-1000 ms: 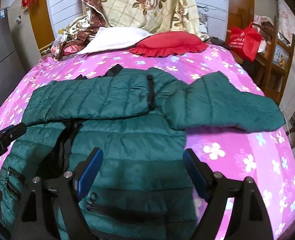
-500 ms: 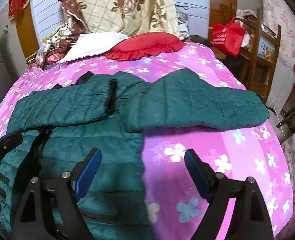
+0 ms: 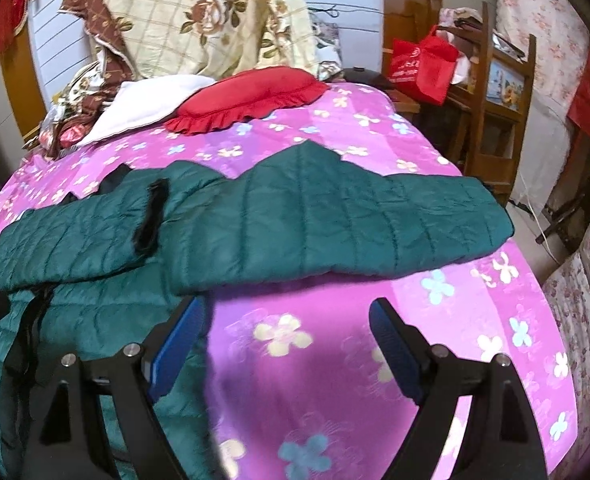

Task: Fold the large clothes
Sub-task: 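Move the right gripper toward the remaining outstretched sleeve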

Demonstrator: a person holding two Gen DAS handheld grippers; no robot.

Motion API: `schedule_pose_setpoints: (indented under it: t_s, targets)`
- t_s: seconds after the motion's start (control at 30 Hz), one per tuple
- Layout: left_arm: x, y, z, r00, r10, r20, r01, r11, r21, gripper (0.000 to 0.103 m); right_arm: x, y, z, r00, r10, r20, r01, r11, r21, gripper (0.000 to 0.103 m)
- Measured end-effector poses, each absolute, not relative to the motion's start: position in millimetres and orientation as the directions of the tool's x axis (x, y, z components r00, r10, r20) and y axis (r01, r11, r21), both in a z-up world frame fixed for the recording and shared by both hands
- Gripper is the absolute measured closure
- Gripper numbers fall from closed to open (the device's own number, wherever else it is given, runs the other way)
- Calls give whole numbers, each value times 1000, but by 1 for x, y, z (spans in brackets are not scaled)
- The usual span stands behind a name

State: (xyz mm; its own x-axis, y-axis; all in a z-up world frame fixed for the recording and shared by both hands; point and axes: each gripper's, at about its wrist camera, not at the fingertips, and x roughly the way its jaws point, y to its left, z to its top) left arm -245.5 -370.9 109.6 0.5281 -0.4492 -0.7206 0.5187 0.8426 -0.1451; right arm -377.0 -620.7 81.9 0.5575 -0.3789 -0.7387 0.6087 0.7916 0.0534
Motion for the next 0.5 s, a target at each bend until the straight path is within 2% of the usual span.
schedule_pose_setpoints:
  t_s: [0.5]
  targets:
    - [-211,-359,104,537,-441,-719,461,867,-188,81,-371,-668,68,504,-431,-748,671,741,25,15]
